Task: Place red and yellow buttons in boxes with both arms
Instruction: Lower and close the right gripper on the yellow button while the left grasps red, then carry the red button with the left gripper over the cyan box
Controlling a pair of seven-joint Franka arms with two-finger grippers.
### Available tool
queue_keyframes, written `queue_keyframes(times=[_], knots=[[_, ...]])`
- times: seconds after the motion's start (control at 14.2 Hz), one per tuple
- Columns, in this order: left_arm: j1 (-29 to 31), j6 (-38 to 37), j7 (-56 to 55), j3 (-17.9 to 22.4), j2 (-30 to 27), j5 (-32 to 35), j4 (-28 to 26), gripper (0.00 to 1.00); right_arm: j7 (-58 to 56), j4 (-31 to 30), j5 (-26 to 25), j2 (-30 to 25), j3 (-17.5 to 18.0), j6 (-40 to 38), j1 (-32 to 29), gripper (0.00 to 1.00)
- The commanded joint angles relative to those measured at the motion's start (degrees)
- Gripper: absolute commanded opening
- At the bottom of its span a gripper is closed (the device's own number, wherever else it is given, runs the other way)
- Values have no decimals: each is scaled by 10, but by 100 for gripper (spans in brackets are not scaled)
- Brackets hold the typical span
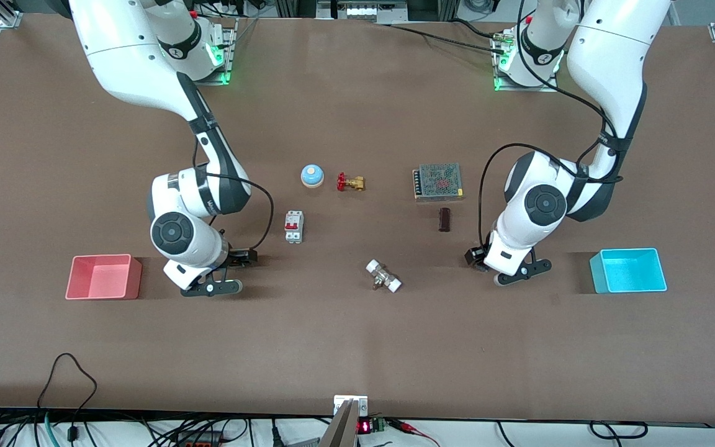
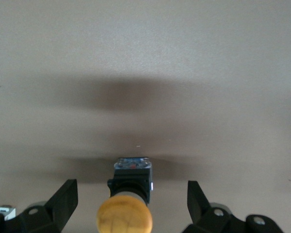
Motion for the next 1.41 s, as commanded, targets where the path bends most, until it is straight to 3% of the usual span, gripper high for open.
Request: queue_keyframes(times=[0.0,0.14,0.35,0.49,0.63,0.77,1.13,1.34], knots=[[-5,3,-14,7,-4,17,1,58,8,11,8,14,-3,3,6,100],[-5,3,-14,7,-5,17,1,47,8,11,9,16,-3,3,6,100],[-1,2,-13,8,-9,17,3,36,9,10,10,15,-3,3,4,90],[6,-1,-7,10,-19,17,5,33,8,10,10,15,-3,3,1,73],[26,-8,16,11,-34,17,11,34,0,10,10,14,-3,3,1,47],[48,-28,56,10,-46,17,17,34,-2,10,10,13,-3,1,3,36],[118,-115,189,9,-70,17,50,34,-2,12,9,5,-6,-3,1,30],[175,-137,296,9,-82,16,56,34,-5,12,3,-30,-10,-16,-26,30]])
